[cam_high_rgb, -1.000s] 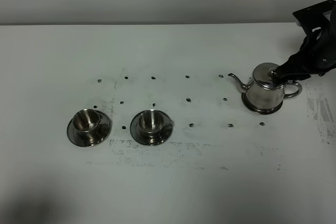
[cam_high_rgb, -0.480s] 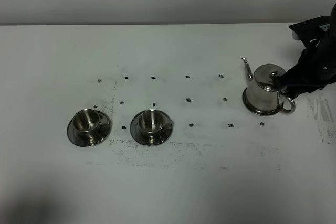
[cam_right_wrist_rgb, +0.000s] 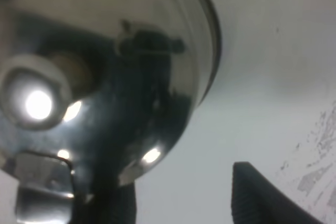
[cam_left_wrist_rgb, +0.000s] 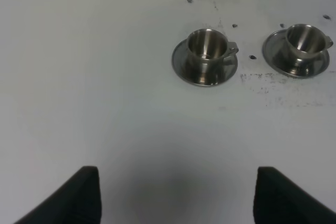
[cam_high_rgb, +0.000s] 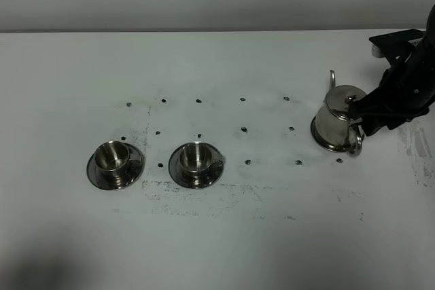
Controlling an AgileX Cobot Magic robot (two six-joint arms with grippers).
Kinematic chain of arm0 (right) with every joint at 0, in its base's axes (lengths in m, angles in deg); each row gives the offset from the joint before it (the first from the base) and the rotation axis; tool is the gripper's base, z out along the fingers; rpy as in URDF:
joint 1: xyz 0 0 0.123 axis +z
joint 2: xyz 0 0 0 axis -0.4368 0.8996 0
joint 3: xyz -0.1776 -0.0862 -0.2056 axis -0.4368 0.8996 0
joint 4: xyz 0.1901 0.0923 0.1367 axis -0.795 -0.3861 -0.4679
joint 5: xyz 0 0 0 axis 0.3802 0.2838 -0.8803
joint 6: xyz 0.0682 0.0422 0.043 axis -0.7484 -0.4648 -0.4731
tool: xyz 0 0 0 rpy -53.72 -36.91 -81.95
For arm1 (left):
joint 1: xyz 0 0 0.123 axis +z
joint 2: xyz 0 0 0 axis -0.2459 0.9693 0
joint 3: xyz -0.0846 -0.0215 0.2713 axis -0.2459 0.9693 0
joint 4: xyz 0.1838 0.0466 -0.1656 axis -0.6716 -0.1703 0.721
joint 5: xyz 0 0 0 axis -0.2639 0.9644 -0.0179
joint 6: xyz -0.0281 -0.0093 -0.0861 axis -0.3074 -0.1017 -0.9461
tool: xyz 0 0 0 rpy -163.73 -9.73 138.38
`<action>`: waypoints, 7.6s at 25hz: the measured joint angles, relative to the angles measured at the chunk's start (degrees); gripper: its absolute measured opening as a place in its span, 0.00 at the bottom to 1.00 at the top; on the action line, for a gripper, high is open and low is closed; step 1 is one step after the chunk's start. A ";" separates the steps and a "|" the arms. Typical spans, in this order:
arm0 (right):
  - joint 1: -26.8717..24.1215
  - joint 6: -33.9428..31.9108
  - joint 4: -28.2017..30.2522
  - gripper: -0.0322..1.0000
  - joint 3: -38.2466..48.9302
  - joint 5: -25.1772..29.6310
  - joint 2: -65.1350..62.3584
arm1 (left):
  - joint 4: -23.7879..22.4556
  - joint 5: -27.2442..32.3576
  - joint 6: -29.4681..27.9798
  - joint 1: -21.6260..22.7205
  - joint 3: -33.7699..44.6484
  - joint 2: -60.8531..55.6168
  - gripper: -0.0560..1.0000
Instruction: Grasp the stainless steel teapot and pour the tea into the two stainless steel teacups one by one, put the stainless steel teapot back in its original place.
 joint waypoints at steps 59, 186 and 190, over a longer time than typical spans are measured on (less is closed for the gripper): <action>9.07 -20.40 6.07 0.35 -0.05 -1.78 0.75 | 0.00 0.00 0.00 0.00 0.00 0.00 0.61; 50.90 43.25 54.47 0.20 -36.55 -2.66 20.73 | -0.05 0.00 0.00 0.00 0.00 0.00 0.61; 50.90 43.25 54.94 0.20 -36.55 -2.66 20.73 | -0.05 0.00 0.00 0.00 0.00 0.00 0.61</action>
